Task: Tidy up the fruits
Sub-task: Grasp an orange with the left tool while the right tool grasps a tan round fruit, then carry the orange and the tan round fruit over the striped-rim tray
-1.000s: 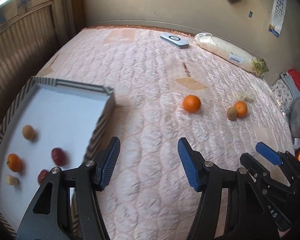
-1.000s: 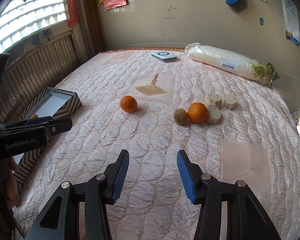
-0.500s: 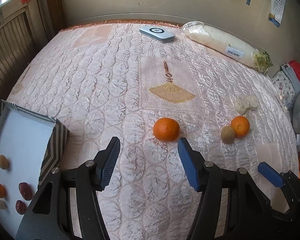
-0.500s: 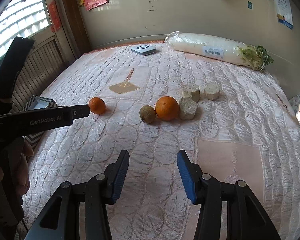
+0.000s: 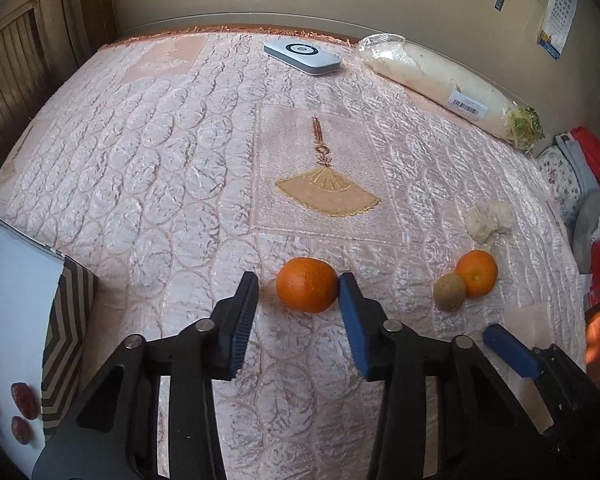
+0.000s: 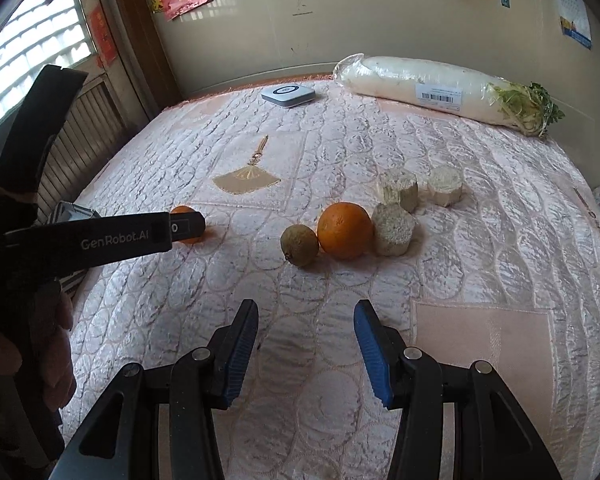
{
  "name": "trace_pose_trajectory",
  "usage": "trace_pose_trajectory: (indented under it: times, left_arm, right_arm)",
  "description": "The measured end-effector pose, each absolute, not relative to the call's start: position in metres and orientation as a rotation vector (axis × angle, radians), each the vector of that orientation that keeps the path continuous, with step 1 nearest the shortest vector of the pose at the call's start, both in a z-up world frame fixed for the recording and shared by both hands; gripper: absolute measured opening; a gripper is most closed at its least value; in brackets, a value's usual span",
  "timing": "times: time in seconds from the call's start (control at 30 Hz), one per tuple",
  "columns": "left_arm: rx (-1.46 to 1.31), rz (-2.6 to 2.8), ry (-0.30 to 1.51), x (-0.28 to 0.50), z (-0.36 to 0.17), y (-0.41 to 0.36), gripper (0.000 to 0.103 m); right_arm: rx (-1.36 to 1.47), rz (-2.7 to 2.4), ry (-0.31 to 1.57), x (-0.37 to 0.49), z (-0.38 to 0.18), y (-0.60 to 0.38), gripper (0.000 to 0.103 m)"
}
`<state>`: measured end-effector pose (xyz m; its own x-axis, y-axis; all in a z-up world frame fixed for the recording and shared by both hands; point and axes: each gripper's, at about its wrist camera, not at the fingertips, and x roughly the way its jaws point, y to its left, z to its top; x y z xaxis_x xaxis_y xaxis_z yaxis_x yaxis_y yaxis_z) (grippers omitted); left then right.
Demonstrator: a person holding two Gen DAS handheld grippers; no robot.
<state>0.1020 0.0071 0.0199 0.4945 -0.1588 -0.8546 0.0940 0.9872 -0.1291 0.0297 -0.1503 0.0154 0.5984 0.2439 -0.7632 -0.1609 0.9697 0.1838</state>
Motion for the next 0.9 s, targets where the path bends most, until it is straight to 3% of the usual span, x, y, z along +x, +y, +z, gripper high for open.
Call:
trace_pose_trajectory:
  times: [0.03,0.37,0.43,0.47,0.5,0.9]
  left_arm:
    - [-0.066,-0.16,1.038,0.101,0.021,0.006,0.03]
    - [-0.103,-0.157,1.045,0.096,0.024,0.012,0.03]
    - [-0.113,-0.154,1.047,0.096,0.024,0.015,0.03]
    - [-0.119,-0.152,1.048,0.095,0.025,0.016,0.03]
    - [-0.124,-0.153,1.047,0.094,0.026,0.017,0.03]
    - [-0.095,-0.139,1.013,0.057,0.039,0.026,0.029]
  right_arm:
    - [0.103,0.236,0.9,0.033,0.014,-0.149,0.048]
    - [0.07,0.237,0.869,0.068,0.012,-0.136,0.048]
    - [0.044,0.211,0.867,0.072,0.01,-0.132,0.036]
    - [0.025,0.196,0.867,0.073,0.011,-0.13,0.025]
    - [0.025,0.199,0.869,0.073,0.011,-0.13,0.023]
    - [0.065,0.233,0.829,0.023,0.027,-0.135,0.022]
